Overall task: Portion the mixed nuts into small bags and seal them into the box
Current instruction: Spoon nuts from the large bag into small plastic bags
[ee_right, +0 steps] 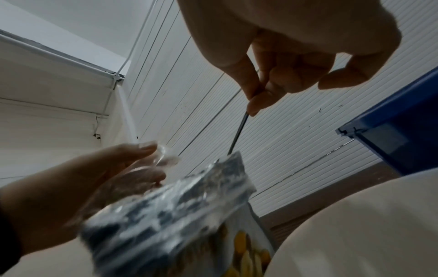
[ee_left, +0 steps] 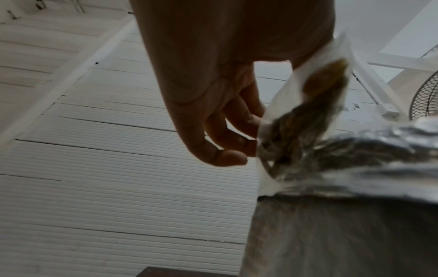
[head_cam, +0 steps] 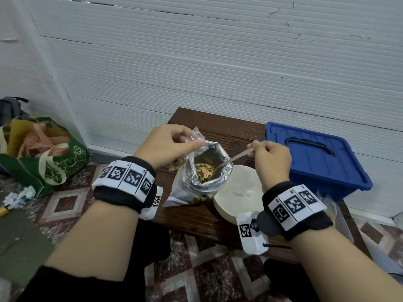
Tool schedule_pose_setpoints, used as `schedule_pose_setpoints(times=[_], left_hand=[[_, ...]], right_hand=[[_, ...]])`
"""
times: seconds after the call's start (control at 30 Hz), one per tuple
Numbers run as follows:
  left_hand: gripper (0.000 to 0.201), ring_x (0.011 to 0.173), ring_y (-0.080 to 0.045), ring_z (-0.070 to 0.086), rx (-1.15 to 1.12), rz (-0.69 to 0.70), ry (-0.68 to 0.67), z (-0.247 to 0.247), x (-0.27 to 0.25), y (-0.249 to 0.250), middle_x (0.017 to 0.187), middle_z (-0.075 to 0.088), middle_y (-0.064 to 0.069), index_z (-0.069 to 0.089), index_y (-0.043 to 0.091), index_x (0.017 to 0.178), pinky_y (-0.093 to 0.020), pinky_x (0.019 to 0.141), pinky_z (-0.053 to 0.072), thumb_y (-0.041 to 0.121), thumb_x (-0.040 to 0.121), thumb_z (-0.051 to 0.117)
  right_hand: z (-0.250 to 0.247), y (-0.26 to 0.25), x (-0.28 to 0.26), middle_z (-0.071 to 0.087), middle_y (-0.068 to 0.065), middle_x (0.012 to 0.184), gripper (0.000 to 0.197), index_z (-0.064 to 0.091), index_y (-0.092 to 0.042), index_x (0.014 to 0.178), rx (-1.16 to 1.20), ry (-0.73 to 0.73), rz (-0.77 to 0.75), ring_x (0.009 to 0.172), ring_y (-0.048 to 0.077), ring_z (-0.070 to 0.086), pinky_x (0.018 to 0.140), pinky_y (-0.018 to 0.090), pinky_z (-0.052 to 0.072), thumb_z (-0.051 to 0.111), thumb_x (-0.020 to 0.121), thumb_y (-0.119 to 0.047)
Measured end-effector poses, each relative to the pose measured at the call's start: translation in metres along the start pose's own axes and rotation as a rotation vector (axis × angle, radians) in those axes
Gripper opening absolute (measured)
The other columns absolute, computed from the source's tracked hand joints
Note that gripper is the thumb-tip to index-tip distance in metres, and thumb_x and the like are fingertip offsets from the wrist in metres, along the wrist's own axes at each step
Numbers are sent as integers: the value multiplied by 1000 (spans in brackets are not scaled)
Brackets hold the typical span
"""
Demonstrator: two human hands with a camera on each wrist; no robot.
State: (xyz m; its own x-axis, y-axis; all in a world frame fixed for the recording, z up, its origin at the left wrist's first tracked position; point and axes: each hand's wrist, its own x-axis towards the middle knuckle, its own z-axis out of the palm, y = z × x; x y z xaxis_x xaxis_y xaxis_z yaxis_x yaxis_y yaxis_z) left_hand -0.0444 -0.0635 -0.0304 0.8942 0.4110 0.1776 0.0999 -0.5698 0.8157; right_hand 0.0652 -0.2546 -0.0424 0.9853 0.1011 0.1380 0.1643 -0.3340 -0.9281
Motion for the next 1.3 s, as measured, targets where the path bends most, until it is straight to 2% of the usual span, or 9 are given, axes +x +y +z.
schedule_pose_setpoints(times=[0.07,0.23,0.43,0.53,0.67,0.87,0.97,1.1,1.3], left_hand=[[30,72,-3,59,30,-9,-9,-3,0,-1,77,65,8,73,27,93,-16,63,41,50,74,72],[30,81,-4,63,43,-16,-31,-5,-1,1,85,70,6,73,26,92,-15,68,43,48,73,74],[22,67,-10,62,35,-19,-43,-4,-4,8,78,69,6,72,28,84,-25,59,51,43,69,80],[32,72,3,60,102,-1,-68,-4,-2,7,80,68,13,72,26,93,-9,63,44,44,68,81],[39,76,1,63,168,5,-105,2,0,10,79,70,12,73,24,97,-14,70,49,45,66,82],[46,71,6,57,255,20,-120,7,3,14,78,64,17,72,23,105,-4,61,37,47,67,81],[52,79,4,58,267,16,-137,7,5,13,87,67,14,72,22,110,-7,67,38,49,66,81],[54,88,0,61,290,10,-161,7,6,14,94,70,9,72,24,111,-13,77,45,51,65,81],[53,92,2,61,259,26,-144,5,4,16,96,70,13,71,27,111,-16,83,48,51,65,81]], right_hand=[[-8,-3,5,65,-5,72,31,69,-11,72,12,29,-3,67,-2,53,58,10,36,52,96,-18],[-21,-15,16,66,-6,75,37,63,-21,61,26,79,-44,76,7,56,74,24,42,52,96,-19],[-32,-27,29,63,-4,68,37,63,-20,59,34,97,-87,58,5,47,62,25,40,52,95,-17],[-34,-31,34,63,-5,69,36,62,-20,60,36,108,-94,62,4,52,66,23,42,53,94,-17],[-30,-34,37,62,-7,67,39,62,-20,57,38,85,-96,63,6,53,67,24,44,52,94,-16],[-18,-32,33,61,-7,66,38,63,-21,59,22,-5,-74,66,5,52,71,24,41,51,95,-16],[-15,-31,34,63,-8,67,38,63,-21,60,36,-32,-60,70,2,55,73,21,40,51,96,-16],[-11,-30,35,63,-5,65,37,65,-22,63,57,-48,-33,58,4,49,64,23,39,50,97,-18],[-10,-33,35,62,-6,63,36,65,-21,62,84,-52,-27,58,4,49,69,25,41,52,96,-17]])
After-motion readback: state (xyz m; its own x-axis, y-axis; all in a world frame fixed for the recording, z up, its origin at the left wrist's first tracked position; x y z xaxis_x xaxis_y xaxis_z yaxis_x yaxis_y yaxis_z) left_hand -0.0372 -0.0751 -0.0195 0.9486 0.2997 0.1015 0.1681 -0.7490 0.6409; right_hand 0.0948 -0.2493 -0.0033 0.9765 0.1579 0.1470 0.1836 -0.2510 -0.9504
